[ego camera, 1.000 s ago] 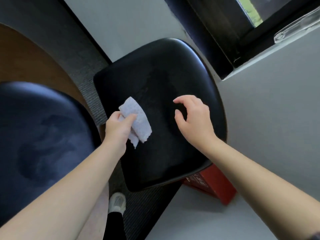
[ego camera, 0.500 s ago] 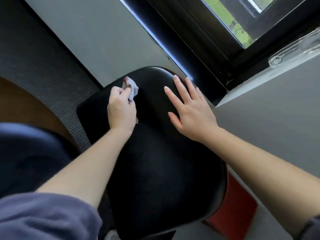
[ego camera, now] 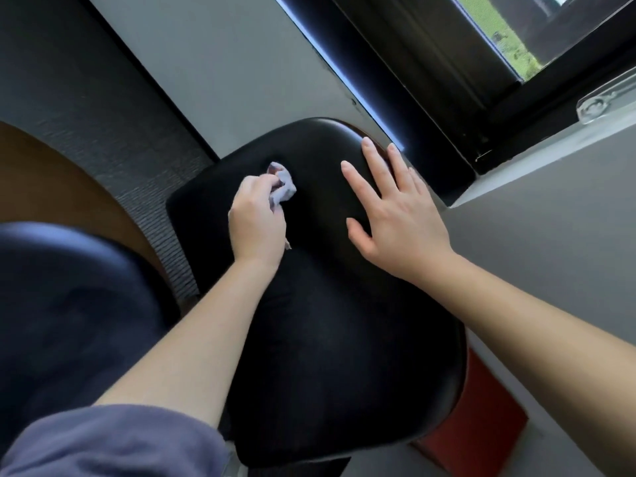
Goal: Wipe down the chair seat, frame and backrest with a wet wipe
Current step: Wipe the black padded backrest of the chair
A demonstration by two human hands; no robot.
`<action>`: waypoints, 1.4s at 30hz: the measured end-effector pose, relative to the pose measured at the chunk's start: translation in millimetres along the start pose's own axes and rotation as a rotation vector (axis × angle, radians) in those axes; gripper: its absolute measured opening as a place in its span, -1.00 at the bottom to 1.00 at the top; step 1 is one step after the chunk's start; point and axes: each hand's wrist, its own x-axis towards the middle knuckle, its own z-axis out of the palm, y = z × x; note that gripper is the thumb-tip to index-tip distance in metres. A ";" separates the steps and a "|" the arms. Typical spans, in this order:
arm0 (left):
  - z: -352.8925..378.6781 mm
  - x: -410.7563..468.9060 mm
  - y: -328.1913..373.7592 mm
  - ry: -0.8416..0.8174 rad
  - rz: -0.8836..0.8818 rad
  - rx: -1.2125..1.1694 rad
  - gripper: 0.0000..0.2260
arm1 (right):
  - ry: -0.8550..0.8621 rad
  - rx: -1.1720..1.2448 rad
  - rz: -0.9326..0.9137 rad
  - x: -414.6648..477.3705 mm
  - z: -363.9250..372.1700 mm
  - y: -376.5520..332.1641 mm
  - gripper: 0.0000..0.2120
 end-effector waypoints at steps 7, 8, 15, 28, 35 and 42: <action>-11.7 -55.0 6.2 -0.327 0.215 0.012 -0.81 | -0.007 0.014 0.024 -0.2 -0.7 -3.2 -0.34; -15.9 -64.1 6.2 -0.396 0.234 0.021 -0.82 | -0.013 0.016 0.021 -0.5 -0.8 -3.3 -0.33; -27.4 23.5 -3.5 0.002 -0.031 -0.002 -0.91 | -0.007 0.017 0.029 -0.5 -0.8 -4.9 -0.33; -19.2 -64.8 3.6 -0.417 0.400 -0.024 -0.84 | 0.019 0.023 0.040 -1.3 -1.4 -5.0 -0.39; -6.2 -40.1 7.1 -0.162 0.071 -0.077 -0.90 | -0.017 -0.019 0.065 -5.6 -3.2 -8.3 -0.42; -16.9 -151.0 13.3 -0.394 0.264 -0.143 -0.80 | -0.079 -0.137 0.063 -44.5 0.4 -16.3 -0.43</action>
